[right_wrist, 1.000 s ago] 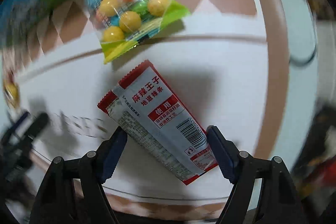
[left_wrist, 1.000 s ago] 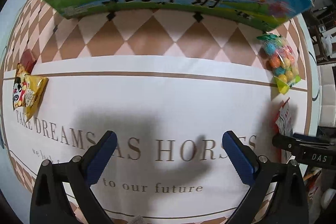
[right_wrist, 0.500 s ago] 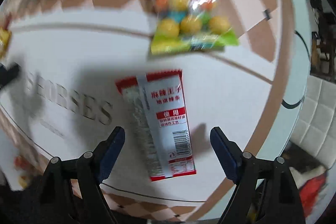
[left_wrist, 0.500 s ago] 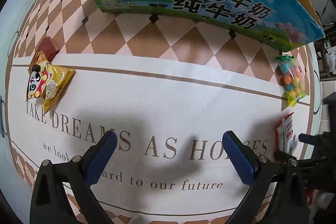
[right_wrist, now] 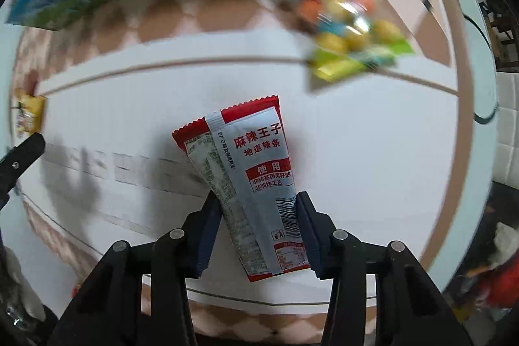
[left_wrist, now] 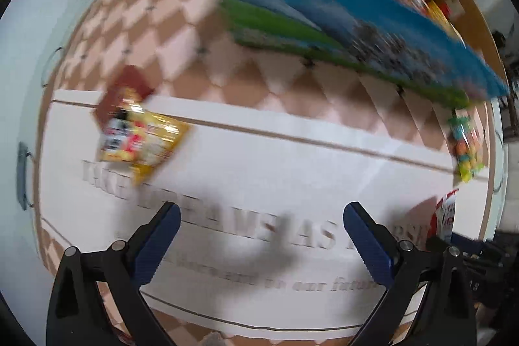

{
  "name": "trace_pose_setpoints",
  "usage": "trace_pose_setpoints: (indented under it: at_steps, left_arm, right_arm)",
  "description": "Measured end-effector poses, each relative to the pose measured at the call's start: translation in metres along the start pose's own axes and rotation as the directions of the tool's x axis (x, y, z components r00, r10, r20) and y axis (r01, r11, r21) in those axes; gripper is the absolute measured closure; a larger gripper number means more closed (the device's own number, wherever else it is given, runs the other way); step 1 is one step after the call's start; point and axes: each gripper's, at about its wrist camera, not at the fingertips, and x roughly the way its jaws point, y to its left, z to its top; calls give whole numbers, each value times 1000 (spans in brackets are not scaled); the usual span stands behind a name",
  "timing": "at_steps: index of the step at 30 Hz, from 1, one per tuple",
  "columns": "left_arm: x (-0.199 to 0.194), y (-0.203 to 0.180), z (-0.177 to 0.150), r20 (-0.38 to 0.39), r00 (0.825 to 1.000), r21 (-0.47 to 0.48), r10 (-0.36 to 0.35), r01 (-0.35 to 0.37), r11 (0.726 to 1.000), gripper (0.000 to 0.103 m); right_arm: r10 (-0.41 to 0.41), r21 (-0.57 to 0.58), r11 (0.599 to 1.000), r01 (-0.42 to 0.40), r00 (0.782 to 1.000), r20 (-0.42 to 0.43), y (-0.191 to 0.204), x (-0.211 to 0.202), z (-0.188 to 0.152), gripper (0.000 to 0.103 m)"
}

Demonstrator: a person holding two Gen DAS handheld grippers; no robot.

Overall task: Organize snacks
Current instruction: 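Grasp the red-white spicy strip pack with right tool while left tool grasps yellow panda bag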

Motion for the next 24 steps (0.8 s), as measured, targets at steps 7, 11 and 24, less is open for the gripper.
trace_pose_setpoints:
  at_steps: [7,11,24]
  left_arm:
    - [11,97,31,-45,998,-286,-48,33,958,0]
    - [37,127,34,-100,980,-455,-172,109,884,0]
    - [85,129,51,-148,951,-580,-271,139,803,35]
  right_arm:
    - [50,-69,997,-47,998,46,67,-16,20,54]
    - [61,-96,994,-54,995,76,92,-22,34,54]
    - [55,-99,994,-47,995,78,125,-12,74,54]
